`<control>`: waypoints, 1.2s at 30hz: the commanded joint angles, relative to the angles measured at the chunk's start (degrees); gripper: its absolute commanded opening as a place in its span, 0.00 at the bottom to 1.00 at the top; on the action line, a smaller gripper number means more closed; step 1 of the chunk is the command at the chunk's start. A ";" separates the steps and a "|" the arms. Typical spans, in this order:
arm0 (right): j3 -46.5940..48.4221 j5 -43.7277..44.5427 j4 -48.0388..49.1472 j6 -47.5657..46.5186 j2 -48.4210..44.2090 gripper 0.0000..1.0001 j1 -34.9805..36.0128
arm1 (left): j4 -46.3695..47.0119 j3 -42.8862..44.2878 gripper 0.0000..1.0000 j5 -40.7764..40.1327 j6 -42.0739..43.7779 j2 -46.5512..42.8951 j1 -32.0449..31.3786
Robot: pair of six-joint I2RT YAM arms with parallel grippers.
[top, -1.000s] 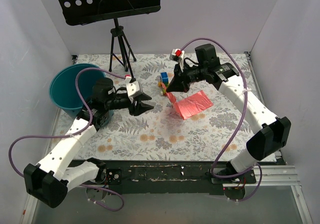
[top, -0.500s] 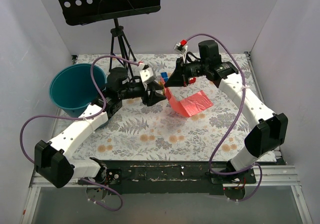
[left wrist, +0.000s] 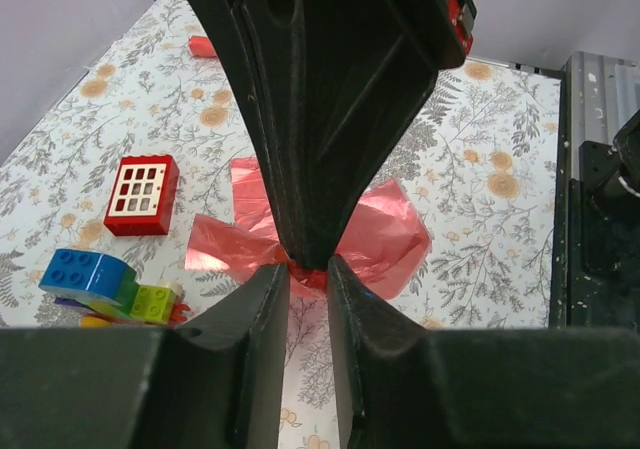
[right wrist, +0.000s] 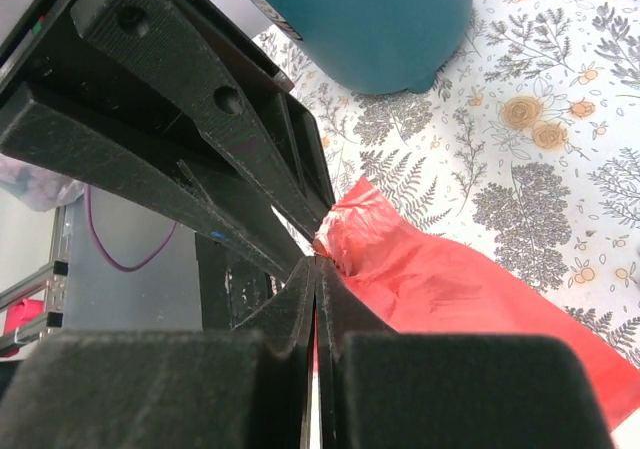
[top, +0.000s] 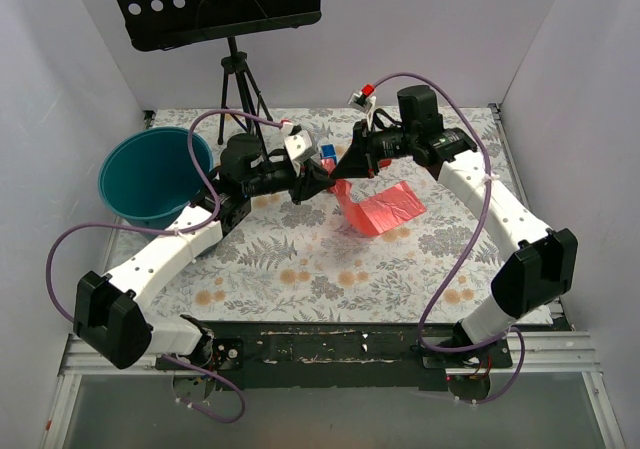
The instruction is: Put the trash bags into the trash bin
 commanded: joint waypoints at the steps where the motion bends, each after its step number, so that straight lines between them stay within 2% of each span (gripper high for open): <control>1: -0.33 -0.26 1.95 0.43 -2.52 0.01 -0.02 | 1.51 1.33 0.12 1.18 0.64 -0.14 -0.56; 4: -0.68 -0.09 2.03 0.43 -2.70 0.01 -0.02 | 1.16 0.89 0.00 1.53 0.91 0.03 -0.56; 8: -1.21 1.75 0.37 -1.50 -3.05 0.01 -0.37 | 0.28 1.33 0.00 1.27 1.78 -0.41 -0.56; 16: -3.41 12.47 -2.01 -7.47 -4.27 0.01 -1.07 | 0.02 2.47 0.00 0.83 0.21 -1.11 -0.56; 21: -2.09 12.13 -1.40 -11.34 -4.80 0.01 -1.25 | -3.41 4.32 0.00 0.22 3.45 -0.67 -1.17; 23: -1.39 8.81 -1.31 -12.31 -4.46 0.01 -1.25 | -4.03 4.58 0.00 0.04 4.77 -0.50 -1.26; 24: -0.95 6.36 -1.22 -12.31 -4.37 0.04 -1.25 | -4.20 4.67 0.00 -0.13 5.30 -0.41 -1.35; 28: -0.07 -1.57 -0.17 -11.17 -3.40 0.32 -1.25 | -4.82 5.55 0.00 -0.93 6.79 0.56 -1.52; 36: 1.51 -5.97 0.71 -9.50 -1.55 0.38 -1.16 | -5.26 6.08 0.05 -1.37 8.20 1.18 -1.61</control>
